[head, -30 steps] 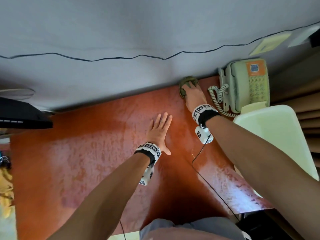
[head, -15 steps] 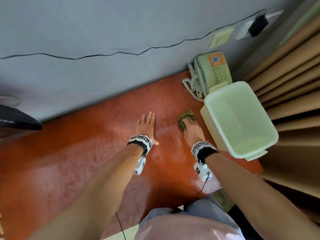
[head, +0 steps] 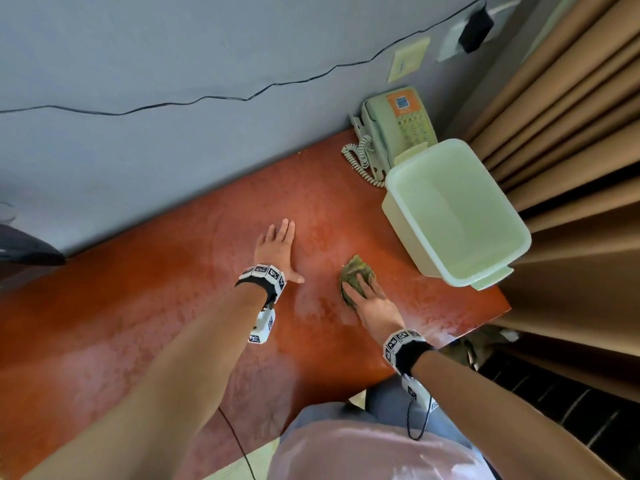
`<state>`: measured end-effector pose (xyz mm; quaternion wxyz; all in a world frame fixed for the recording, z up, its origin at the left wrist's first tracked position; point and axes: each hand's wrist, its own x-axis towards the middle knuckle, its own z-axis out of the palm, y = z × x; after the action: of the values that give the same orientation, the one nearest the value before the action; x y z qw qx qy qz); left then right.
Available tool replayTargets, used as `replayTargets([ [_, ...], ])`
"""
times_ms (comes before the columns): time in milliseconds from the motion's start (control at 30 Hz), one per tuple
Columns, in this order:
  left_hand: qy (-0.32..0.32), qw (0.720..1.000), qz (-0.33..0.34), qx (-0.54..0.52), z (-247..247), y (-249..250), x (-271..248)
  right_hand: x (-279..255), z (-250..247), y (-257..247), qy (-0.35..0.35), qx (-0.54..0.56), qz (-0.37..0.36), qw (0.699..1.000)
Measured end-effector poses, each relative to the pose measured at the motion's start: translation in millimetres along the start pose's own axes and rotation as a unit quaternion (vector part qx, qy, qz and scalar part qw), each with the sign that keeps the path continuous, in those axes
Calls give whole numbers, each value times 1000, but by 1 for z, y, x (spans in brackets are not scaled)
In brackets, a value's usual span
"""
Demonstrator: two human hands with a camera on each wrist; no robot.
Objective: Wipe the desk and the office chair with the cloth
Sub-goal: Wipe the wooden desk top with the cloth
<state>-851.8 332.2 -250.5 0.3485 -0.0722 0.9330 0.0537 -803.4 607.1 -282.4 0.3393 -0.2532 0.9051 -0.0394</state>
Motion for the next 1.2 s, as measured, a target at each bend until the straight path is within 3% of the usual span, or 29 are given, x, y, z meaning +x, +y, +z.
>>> replayTargets([
  [167,18,1000,12,-15,4,-5,-1,31,-28,-10,12,-5,-16,1000],
  [433,26,997,33,-62,-5,-14,5,138,-103,-17,72,-1,-2,997],
  [567,74,993,-36,-80,-26,-47,22,199,-142,-21,80,-14,-11,997],
  [667,39,994,-73,-71,-34,-71,39,239,-171,-29,107,-20,-47,993],
  [800,26,994,-70,-83,-28,-79,47,276,-191,-44,121,-17,-85,989],
  [1067,34,991,-77,-103,-25,-82,47,302,-199,-78,97,-17,-207,973],
  [1200,25,991,-83,-100,-29,-78,47,290,-192,-84,111,4,-178,978],
])
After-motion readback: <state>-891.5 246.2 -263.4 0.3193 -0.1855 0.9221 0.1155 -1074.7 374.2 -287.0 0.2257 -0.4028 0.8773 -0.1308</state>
